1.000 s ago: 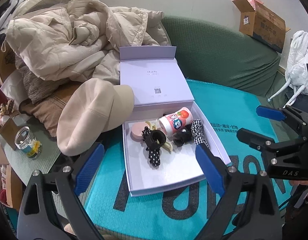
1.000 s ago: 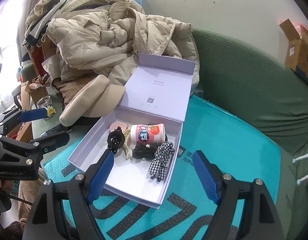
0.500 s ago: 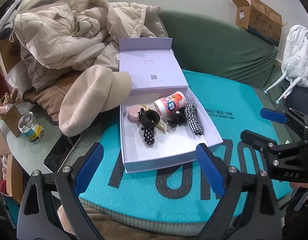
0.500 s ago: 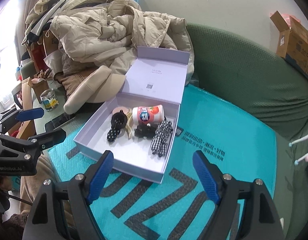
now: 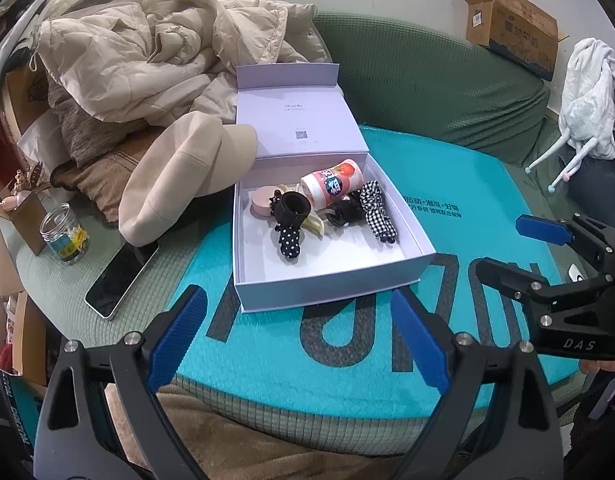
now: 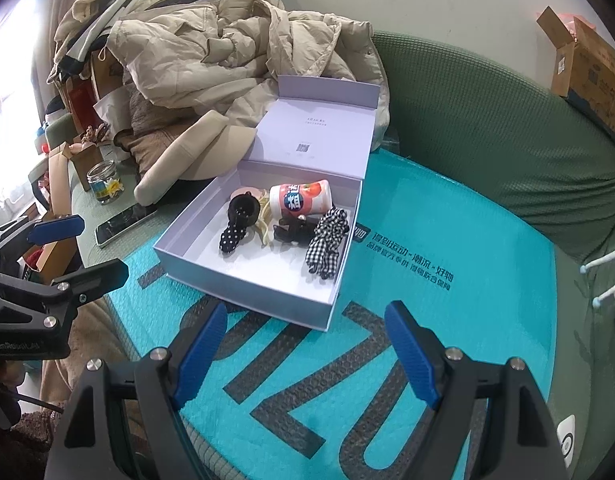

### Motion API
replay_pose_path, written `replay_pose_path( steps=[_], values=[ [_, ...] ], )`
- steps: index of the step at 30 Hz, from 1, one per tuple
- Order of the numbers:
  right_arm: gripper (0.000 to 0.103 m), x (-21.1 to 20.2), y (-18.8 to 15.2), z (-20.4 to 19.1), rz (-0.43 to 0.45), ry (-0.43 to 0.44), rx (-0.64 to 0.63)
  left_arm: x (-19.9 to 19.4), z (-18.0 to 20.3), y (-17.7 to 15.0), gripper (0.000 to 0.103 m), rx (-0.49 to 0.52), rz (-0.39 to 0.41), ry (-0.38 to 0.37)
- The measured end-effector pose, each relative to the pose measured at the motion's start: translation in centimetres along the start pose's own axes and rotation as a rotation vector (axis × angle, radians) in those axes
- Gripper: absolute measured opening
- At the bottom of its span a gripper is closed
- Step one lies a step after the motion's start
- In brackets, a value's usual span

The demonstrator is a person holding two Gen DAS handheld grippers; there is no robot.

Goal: Organize objects

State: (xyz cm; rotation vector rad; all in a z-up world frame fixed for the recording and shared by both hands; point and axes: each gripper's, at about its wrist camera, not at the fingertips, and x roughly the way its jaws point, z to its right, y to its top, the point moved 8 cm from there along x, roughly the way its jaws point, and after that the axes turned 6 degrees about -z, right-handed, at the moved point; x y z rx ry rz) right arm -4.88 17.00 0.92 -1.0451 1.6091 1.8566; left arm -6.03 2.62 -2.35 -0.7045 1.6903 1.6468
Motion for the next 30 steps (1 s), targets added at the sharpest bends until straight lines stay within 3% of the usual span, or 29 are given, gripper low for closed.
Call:
replay_pose_path(
  steps=[30],
  values=[
    [0.082,0.8,-0.2,-0.4,-0.021,0.001,-0.018,0.3,-0.3,-1.2,0.093,-0.019,-0.014,0.013]
  ],
)
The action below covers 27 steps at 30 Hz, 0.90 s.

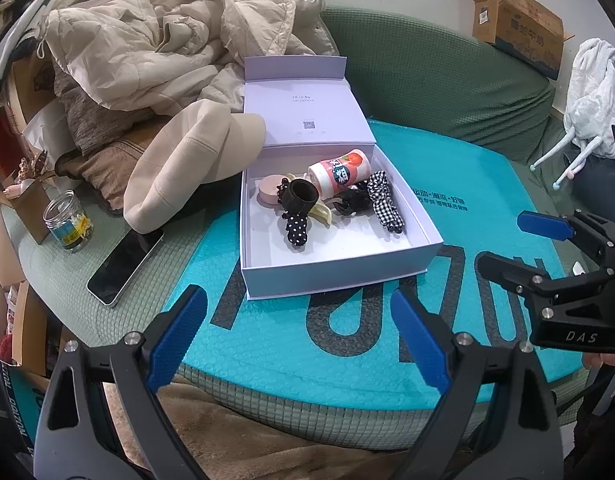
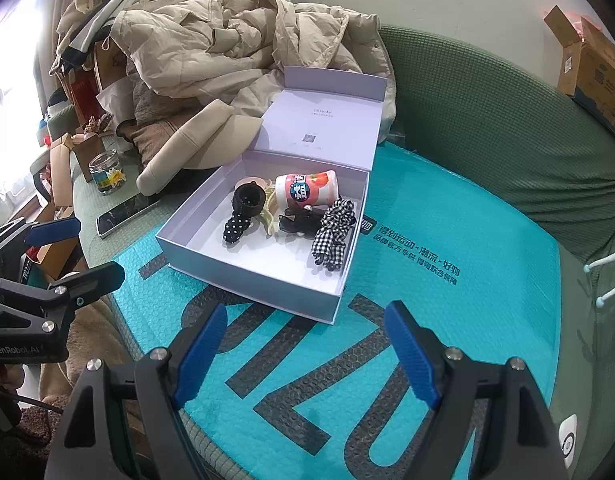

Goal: Organize objects

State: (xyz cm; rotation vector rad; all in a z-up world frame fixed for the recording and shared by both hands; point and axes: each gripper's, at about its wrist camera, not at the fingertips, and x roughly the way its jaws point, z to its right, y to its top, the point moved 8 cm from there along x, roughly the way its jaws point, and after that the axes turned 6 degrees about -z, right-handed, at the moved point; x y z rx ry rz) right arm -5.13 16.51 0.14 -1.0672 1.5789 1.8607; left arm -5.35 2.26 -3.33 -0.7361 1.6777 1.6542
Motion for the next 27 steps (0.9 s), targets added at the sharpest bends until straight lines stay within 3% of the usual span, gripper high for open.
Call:
replay_pose_path(
  steps=[27],
  values=[
    [0.082,1.1,0.2,0.0,-0.028,-0.001,0.001,0.4,-0.4,-0.2,0.093,0.014,-0.021,0.013]
  ],
)
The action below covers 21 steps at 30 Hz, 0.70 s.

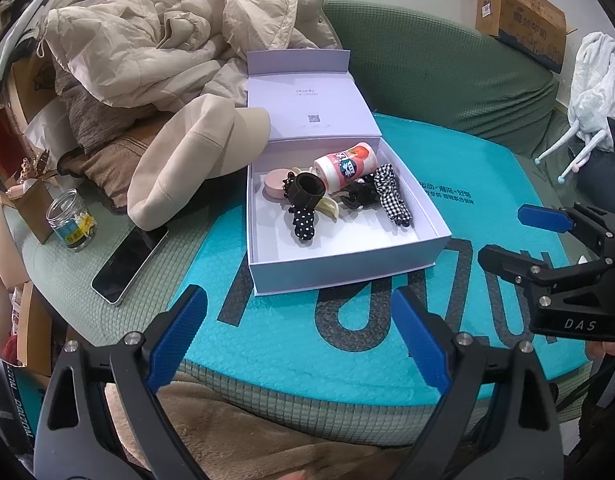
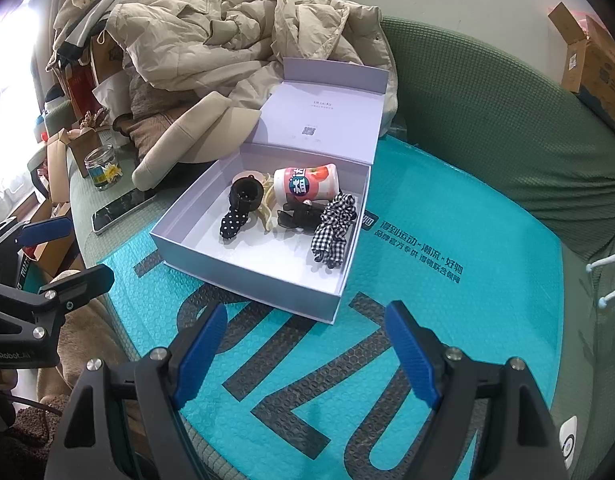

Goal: Organize objects

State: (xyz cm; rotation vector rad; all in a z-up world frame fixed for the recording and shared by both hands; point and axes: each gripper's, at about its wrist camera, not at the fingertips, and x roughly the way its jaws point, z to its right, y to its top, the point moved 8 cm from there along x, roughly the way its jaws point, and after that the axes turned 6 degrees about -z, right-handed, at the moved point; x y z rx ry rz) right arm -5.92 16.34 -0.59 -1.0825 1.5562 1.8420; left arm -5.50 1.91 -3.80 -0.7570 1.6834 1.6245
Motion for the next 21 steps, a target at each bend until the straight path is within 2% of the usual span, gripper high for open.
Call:
replay_pose_path(
  steps=[21],
  values=[
    [0.082,0.32,-0.3,-0.16,-0.008,0.004,-0.004,0.23,0.08,-0.12,0.093,0.008,-0.012,-0.012]
  ],
)
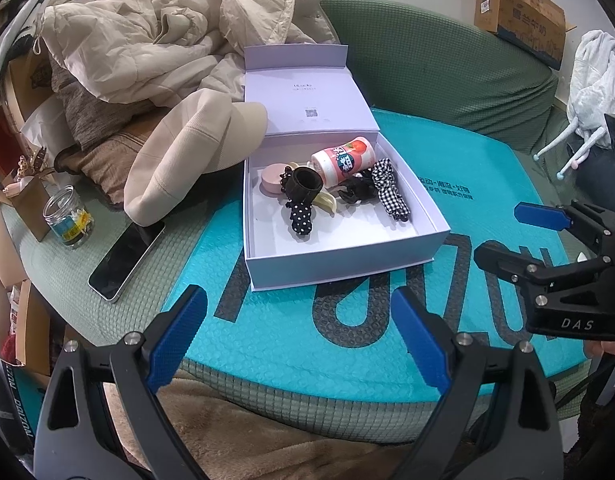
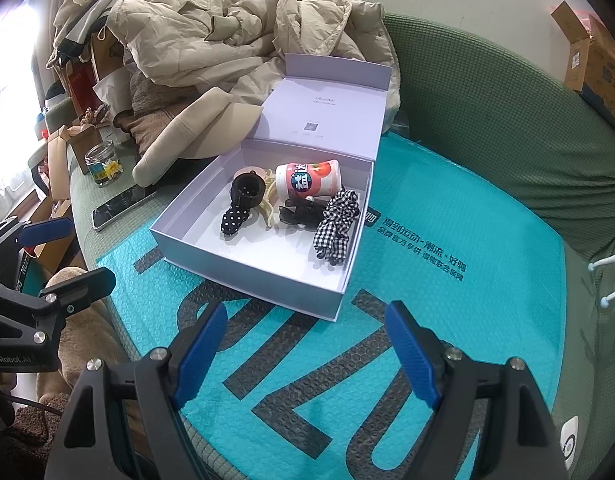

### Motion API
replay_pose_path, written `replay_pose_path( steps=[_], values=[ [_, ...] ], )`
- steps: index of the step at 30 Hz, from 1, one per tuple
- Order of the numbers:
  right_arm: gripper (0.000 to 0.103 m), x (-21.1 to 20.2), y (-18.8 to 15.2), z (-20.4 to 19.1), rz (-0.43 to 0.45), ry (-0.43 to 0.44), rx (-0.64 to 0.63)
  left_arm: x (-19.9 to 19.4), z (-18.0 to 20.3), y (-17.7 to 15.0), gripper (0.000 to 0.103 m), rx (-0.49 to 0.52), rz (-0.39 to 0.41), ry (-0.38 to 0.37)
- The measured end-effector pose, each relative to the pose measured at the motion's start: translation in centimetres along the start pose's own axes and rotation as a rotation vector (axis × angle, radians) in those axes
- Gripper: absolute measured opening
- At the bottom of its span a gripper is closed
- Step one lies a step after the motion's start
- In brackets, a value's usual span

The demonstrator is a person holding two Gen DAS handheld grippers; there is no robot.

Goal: Organize objects

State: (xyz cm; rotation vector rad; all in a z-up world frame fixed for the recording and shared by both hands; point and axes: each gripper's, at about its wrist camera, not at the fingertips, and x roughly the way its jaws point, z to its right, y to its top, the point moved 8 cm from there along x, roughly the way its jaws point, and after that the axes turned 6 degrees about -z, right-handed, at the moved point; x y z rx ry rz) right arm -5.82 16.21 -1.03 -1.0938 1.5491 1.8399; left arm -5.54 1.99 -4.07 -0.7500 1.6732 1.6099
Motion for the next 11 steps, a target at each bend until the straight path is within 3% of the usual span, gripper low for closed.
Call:
replay_pose_path(
  steps=[11],
  values=[
    [0.082,0.17,-0.19,-0.07,-0.002,0.005,0.001,-0.07,-0.02,-0.02,0.093,0.009,0.007,0.008]
  ],
)
